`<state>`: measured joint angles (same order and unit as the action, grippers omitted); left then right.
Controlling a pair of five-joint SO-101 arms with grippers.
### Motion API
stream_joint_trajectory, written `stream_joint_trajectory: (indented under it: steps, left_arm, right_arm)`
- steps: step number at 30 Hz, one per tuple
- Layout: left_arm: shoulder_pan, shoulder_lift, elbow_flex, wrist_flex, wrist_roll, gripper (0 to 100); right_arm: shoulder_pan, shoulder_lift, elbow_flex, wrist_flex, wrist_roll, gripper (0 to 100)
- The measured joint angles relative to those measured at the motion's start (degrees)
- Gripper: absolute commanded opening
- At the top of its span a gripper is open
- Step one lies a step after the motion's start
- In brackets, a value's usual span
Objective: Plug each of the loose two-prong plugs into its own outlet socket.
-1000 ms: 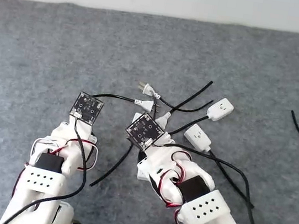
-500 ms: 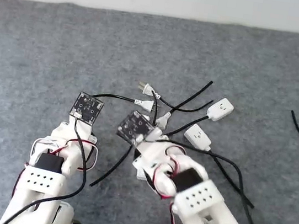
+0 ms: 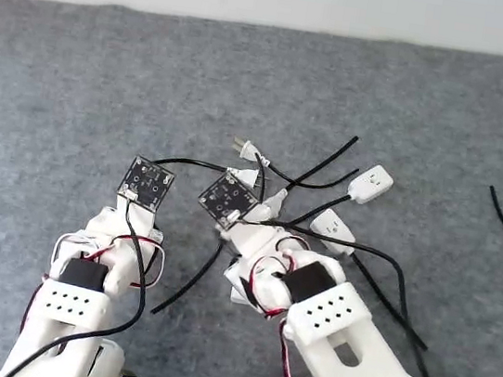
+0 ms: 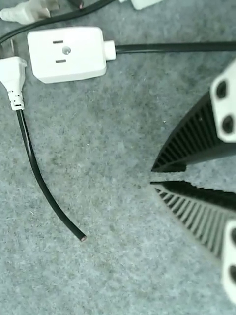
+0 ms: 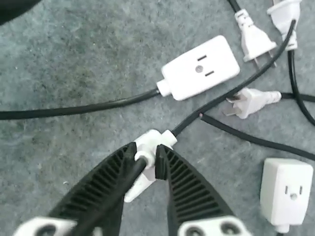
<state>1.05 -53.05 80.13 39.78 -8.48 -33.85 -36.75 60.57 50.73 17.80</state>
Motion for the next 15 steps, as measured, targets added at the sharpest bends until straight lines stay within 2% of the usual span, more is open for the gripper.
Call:
stream_joint_trajectory:
  steps: [9, 15]
  left_arm:
    - [0.0, 0.0, 0.0, 0.0, 0.0, 3]
    - [0.1, 0.0, 0.0, 0.0, 0.0, 3]
  right_arm:
    - [2.5, -0.6, 0.0, 1.0, 0.0, 0.9]
    - [-0.5, -0.6, 0.2, -0.4, -2.4, 0.9]
